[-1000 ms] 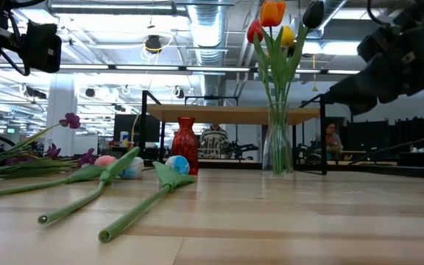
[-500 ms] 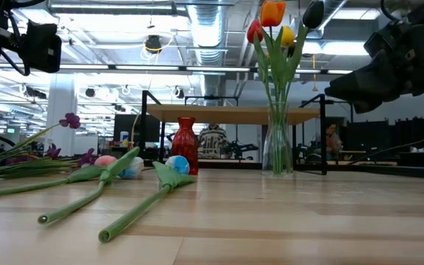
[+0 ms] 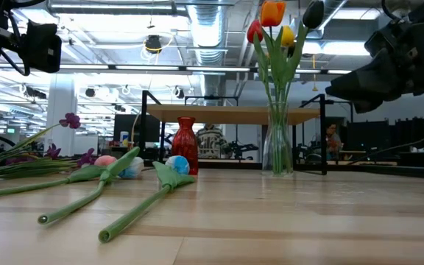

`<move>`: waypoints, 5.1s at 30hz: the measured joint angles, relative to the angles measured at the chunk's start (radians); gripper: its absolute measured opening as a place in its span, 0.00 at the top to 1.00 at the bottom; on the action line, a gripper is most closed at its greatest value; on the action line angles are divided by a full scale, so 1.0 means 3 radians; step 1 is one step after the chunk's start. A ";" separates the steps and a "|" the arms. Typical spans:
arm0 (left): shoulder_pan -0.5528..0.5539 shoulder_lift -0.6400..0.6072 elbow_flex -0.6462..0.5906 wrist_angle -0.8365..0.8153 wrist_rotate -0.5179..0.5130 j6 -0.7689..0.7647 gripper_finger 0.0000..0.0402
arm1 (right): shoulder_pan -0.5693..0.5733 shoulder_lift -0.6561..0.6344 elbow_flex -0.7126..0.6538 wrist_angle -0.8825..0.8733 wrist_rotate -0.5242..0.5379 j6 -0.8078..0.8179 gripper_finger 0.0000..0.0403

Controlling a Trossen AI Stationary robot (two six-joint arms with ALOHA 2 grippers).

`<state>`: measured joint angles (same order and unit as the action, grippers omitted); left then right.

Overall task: Pick and place flowers into a vace then onto a shelf
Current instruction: Put the right white flower into the red vase

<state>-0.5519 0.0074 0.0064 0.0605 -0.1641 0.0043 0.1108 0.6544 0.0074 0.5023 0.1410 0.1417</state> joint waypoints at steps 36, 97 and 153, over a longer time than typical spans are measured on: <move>-0.0001 0.0000 0.0000 0.1013 -0.0408 -0.0246 0.25 | 0.0000 0.0000 -0.0003 -0.0052 -0.0003 0.0029 0.71; 0.0063 0.3956 0.1310 0.1421 -0.1686 -0.1713 0.25 | 0.0000 0.0000 -0.0004 -0.0102 -0.0008 0.0175 0.71; 0.0230 0.6269 0.3545 -0.0988 -0.1193 -0.4337 0.25 | 0.0001 0.0000 -0.0004 -0.0538 -0.0032 0.0237 0.71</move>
<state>-0.4830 1.8881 1.0698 -0.2358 -0.5221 -1.2968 0.1110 0.6544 0.0063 0.3408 0.1314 0.2127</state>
